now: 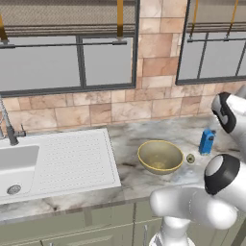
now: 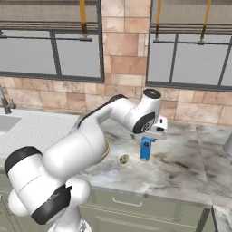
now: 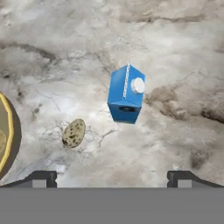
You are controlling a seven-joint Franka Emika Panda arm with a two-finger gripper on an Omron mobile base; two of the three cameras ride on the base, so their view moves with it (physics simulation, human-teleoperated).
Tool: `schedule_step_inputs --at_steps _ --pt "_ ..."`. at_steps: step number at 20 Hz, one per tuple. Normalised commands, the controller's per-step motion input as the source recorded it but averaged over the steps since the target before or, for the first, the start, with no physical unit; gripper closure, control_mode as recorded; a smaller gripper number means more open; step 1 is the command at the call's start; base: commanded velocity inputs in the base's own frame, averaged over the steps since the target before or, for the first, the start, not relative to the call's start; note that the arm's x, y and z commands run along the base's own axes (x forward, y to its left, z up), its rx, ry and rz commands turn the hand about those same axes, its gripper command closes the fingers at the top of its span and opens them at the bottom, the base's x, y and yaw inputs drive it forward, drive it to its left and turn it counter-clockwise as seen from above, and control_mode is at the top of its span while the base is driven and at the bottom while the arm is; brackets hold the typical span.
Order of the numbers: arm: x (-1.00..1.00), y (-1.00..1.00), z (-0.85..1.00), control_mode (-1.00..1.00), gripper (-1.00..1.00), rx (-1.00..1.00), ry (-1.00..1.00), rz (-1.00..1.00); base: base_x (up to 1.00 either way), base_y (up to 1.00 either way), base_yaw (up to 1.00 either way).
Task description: Gather the eggs and milk located in the vicinity of the sink area and place them right next to the bowl.
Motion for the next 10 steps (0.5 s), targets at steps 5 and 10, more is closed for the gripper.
schedule_step_inputs --at_steps 5,10 --pt "0.28 0.0 -0.02 -1.0 -1.0 0.0 0.04 0.0 0.0 0.0 0.0" --pt "0.29 0.0 -0.06 -1.0 -1.0 0.0 0.02 0.0 0.0 0.0 0.0"
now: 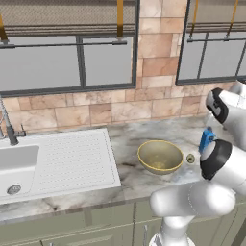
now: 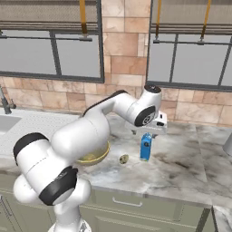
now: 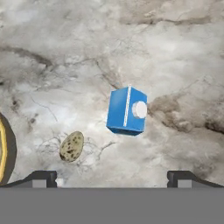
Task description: Gather the eggs and milk located in the vicinity of the sink area and place them right next to the bowl.
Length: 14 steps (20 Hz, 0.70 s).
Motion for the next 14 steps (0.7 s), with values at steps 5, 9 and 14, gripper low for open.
schedule_step_inputs --at_steps 5,9,14 --pt "0.29 0.0 -0.13 -1.0 -1.0 0.0 0.0 0.0 0.0 0.0 0.0" --pt "0.29 -0.03 -0.21 -1.0 -1.0 0.0 0.0 0.0 0.0 0.0 0.0" --pt "0.26 -0.07 -0.16 -1.0 -1.0 0.0 0.0 0.0 0.0 0.0 0.0"
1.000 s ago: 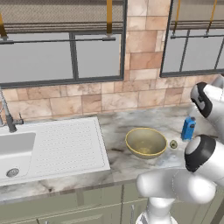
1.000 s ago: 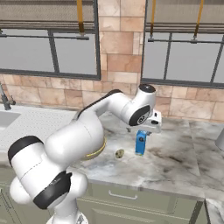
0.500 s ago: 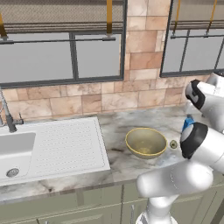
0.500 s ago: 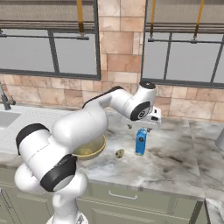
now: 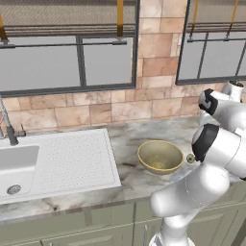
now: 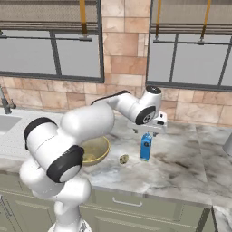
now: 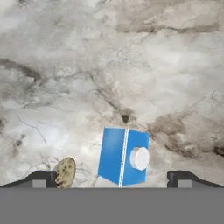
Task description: Gather the eggs and milk located in the vicinity of the sink area and place them right next to the bowl.
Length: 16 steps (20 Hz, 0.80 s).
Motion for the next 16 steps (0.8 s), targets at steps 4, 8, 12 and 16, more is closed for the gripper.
schedule_step_inputs --at_steps 4,8,12,16 --pt "0.24 -0.13 -0.13 -1.0 -1.0 0.0 0.0 0.0 0.0 0.0 0.0" --pt "0.15 -0.16 -0.14 -1.0 -1.0 0.0 0.0 0.0 0.0 0.0 0.0" --pt "0.01 -0.14 -0.16 -1.0 -1.0 0.0 0.01 0.0 0.0 0.0 0.0" --pt "0.0 -0.01 -0.13 -1.0 -1.0 0.0 0.0 0.0 0.0 0.0 0.0"
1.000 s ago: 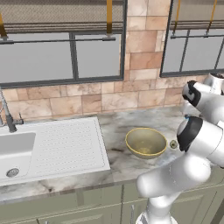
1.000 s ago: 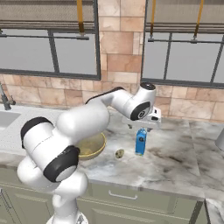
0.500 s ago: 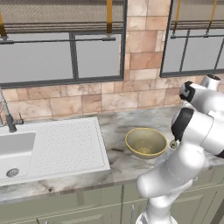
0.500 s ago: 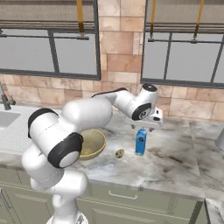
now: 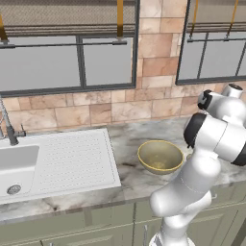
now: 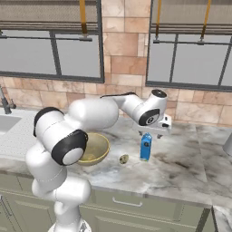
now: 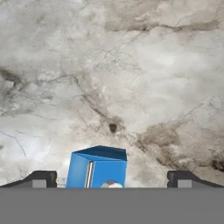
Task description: Gather the eggs and milk located in the vicinity of the sink area and place them right next to the bowl.
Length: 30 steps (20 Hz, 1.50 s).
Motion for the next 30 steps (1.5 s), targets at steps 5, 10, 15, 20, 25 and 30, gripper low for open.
schedule_step_inputs --at_steps 5,10,15,20,25,30 --pt "0.0 0.0 -0.09 -1.0 -1.0 0.0 0.0 0.0 0.0 0.0 0.0" --pt "0.0 0.0 -0.06 -1.0 -1.0 0.0 0.0 0.0 0.0 0.0 0.0" --pt "0.0 0.0 0.0 -1.0 -1.0 0.0 0.0 0.0 0.0 0.0 0.0" --pt "0.0 0.0 -0.01 -1.0 -1.0 0.0 0.0 0.0 0.0 0.0 0.0" --pt "-0.06 0.0 -0.03 -1.0 -1.0 0.0 0.0 0.0 0.0 0.0 0.0" --pt "-0.13 0.0 -0.05 -1.0 -1.0 0.0 0.0 0.0 0.0 0.0 0.0"
